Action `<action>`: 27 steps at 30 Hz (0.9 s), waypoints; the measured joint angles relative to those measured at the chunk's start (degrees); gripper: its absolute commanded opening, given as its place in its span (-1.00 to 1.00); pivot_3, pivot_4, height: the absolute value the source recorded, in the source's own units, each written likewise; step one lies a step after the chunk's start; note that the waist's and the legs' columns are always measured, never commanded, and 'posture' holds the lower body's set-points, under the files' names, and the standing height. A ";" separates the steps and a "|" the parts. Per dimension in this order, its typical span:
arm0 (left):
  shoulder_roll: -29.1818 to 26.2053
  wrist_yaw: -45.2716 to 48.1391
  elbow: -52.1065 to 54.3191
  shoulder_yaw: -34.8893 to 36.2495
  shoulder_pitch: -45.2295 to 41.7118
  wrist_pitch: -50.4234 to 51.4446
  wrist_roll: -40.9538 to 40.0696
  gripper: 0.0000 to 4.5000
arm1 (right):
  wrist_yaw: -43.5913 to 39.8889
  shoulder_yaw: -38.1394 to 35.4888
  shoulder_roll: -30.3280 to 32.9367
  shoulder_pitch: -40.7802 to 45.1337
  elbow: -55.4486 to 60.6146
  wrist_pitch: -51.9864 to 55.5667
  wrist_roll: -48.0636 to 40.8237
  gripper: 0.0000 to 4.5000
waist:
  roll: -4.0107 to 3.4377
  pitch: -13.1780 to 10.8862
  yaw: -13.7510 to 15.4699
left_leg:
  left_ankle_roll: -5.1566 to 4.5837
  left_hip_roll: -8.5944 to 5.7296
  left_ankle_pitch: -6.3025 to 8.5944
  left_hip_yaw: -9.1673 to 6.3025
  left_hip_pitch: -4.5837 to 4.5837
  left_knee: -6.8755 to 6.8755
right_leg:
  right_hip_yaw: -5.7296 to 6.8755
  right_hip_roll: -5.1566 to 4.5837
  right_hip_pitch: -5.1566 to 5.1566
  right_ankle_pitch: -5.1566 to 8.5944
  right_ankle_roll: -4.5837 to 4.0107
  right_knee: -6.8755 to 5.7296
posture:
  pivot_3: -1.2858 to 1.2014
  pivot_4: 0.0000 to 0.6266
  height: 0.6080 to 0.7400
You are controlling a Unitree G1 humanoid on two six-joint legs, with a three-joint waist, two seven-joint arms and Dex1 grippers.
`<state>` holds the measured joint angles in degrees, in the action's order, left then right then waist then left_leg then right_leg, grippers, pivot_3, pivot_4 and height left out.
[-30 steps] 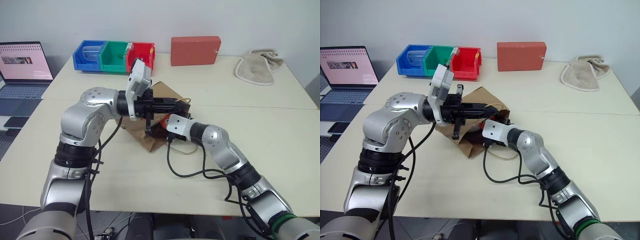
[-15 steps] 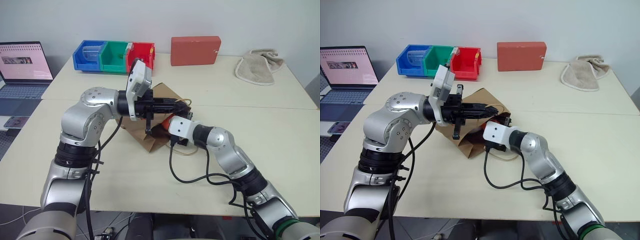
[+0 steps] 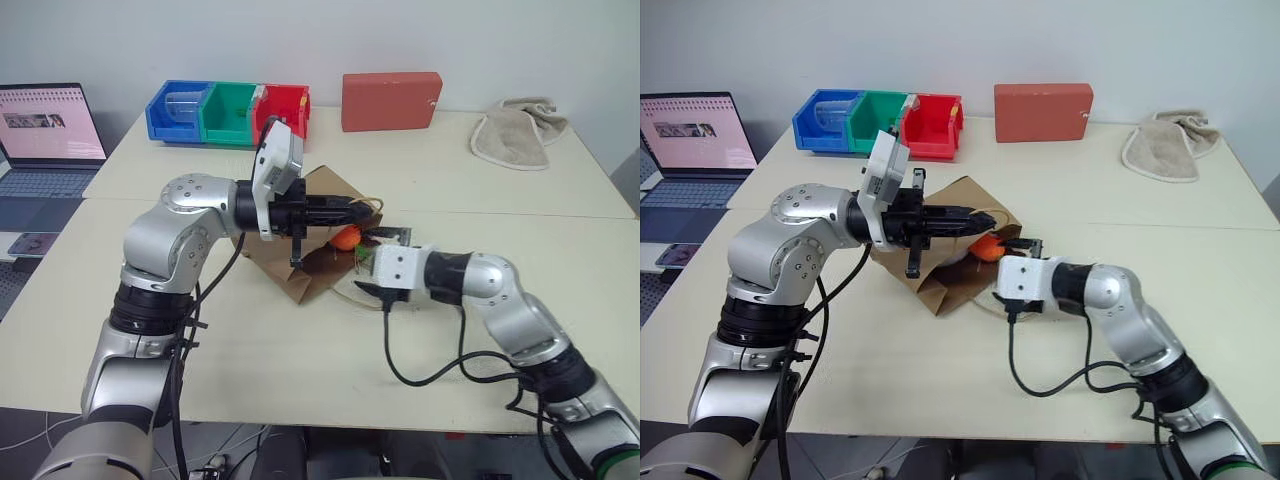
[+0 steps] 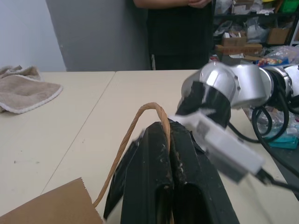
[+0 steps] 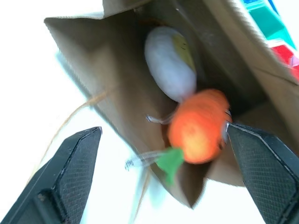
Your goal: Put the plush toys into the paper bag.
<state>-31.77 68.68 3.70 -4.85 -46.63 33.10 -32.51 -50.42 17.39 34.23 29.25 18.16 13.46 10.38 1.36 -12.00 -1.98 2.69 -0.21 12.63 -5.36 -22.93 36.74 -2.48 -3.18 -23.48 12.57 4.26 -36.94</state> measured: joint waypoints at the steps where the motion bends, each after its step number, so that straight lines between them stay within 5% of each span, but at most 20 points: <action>1: 0.04 0.06 0.01 -0.02 0.00 -0.01 0.01 -1.00 | -1.47 -1.97 1.26 -0.89 2.07 0.19 -2.62 0.98 | 0.00 0.00 0.07 | 0.00 0.00 0.00 -0.01 0.00 -0.01 | 0.00 0.00 0.00 0.00 0.00 0.00 | 0.03 -0.52 1.00; 8: -0.24 0.19 -0.02 -0.16 0.17 -0.09 0.19 -1.00 | -6.40 -9.29 7.06 -10.79 5.85 12.45 -14.08 0.98 | 0.00 0.00 0.23 | 0.00 0.00 0.00 -0.02 0.00 0.07 | 0.02 -0.01 0.06 0.02 -0.04 0.00 | 0.03 -0.52 1.00; 18: -0.30 -0.50 0.08 -0.18 0.45 -0.12 0.22 -1.00 | 7.02 -8.58 -7.84 -8.70 -6.09 25.97 -15.46 0.98 | -0.01 0.00 -0.30 | -0.01 0.04 0.00 -0.01 0.02 0.04 | 0.01 0.05 0.02 -0.04 -0.10 -0.04 | 0.03 -0.52 1.00; 21: -0.39 -0.62 0.25 -0.16 0.85 -0.12 0.21 -1.00 | 7.82 -6.24 -9.25 -7.08 -9.36 25.54 -15.37 0.69 | 0.00 0.00 -0.24 | -0.01 0.05 0.00 -0.02 0.02 -0.01 | 0.02 0.05 0.02 -0.03 -0.10 0.00 | 0.03 -0.52 1.00; 27: -0.53 -1.03 0.57 -0.16 1.23 -0.08 0.15 -1.00 | 8.19 -4.25 -9.69 -5.89 -10.61 24.62 -14.96 -0.29 | -0.01 0.00 -0.24 | -0.01 0.05 0.00 -0.01 0.02 -0.02 | 0.02 0.05 0.00 -0.03 -0.11 -0.01 | 0.03 -0.52 1.00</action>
<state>-32.30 67.65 4.27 -5.01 -45.40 33.02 -32.36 -42.23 13.14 24.54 23.36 7.55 38.08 -4.58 1.35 -12.00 -2.22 2.68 -0.16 12.63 -5.38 -22.91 36.72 -2.46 -3.13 -23.48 12.54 4.15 -36.95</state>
